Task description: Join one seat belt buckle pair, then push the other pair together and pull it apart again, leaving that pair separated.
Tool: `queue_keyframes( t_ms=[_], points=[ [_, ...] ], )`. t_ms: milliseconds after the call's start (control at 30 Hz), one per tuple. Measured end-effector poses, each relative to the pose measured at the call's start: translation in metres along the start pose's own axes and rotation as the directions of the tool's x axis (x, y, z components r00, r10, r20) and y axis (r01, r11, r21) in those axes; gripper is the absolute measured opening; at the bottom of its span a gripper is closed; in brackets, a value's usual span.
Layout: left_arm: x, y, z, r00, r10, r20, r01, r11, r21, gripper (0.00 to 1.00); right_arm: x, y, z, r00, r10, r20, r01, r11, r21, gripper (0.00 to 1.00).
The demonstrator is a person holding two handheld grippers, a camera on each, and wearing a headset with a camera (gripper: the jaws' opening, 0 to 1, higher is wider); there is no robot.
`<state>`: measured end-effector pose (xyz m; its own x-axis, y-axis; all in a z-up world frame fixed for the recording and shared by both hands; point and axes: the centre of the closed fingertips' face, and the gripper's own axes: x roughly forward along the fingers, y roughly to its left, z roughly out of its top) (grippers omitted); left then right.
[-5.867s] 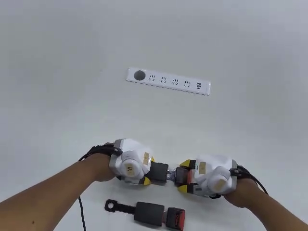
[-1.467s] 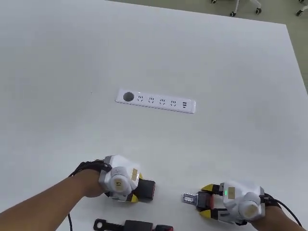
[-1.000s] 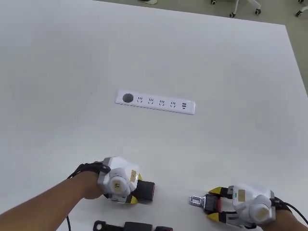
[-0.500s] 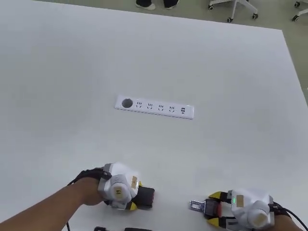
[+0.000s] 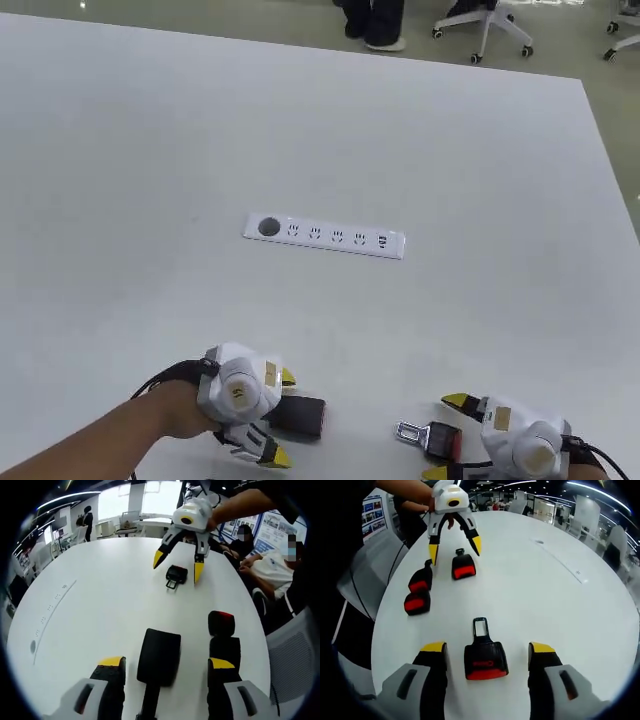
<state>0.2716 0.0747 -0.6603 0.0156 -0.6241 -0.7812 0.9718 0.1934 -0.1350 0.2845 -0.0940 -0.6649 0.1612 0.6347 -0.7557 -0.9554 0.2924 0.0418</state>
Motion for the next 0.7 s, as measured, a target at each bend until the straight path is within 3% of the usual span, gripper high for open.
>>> queue_keyframes(
  t_ms=[167, 300, 400, 467, 600, 633, 700],
  points=[
    [-0.009, 0.0, 0.008, 0.999, 0.029, 0.034, -0.027, 0.999, -0.039, 0.75, -0.007, -0.008, 0.012, 0.9964, -0.073, 0.042, 0.071, 0.996, 0.05, 0.68],
    [-0.017, 0.002, 0.011, 0.9964, 0.061, 0.06, -0.056, 0.995, -0.08, 0.81, -0.015, -0.016, 0.023, 0.9825, -0.16, 0.096, 0.145, 0.979, 0.141, 0.7],
    [-0.023, 0.001, 0.015, 0.9939, 0.082, 0.074, -0.074, 0.992, -0.099, 0.83, -0.018, -0.017, 0.027, 0.975, -0.191, 0.113, 0.171, 0.971, 0.17, 0.71],
    [-0.03, 0.002, 0.016, 0.9892, 0.112, 0.094, -0.099, 0.986, -0.135, 0.85, -0.022, -0.016, 0.03, 0.9656, -0.228, 0.125, 0.201, 0.96, 0.196, 0.71],
    [-0.041, 0.006, 0.013, 0.9771, 0.179, 0.116, -0.152, 0.966, -0.207, 0.93, -0.031, -0.013, 0.039, 0.9275, -0.335, 0.167, 0.29, 0.925, 0.246, 0.75],
    [-0.043, 0.004, 0.014, 0.9754, 0.182, 0.124, -0.153, 0.965, -0.211, 0.94, -0.031, -0.011, 0.038, 0.9258, -0.341, 0.162, 0.297, 0.923, 0.245, 0.75],
    [-0.052, 0.004, 0.016, 0.966, 0.217, 0.14, -0.183, 0.957, -0.223, 0.96, -0.034, -0.008, 0.041, 0.9108, -0.378, 0.166, 0.328, 0.907, 0.263, 0.76]
  ],
)
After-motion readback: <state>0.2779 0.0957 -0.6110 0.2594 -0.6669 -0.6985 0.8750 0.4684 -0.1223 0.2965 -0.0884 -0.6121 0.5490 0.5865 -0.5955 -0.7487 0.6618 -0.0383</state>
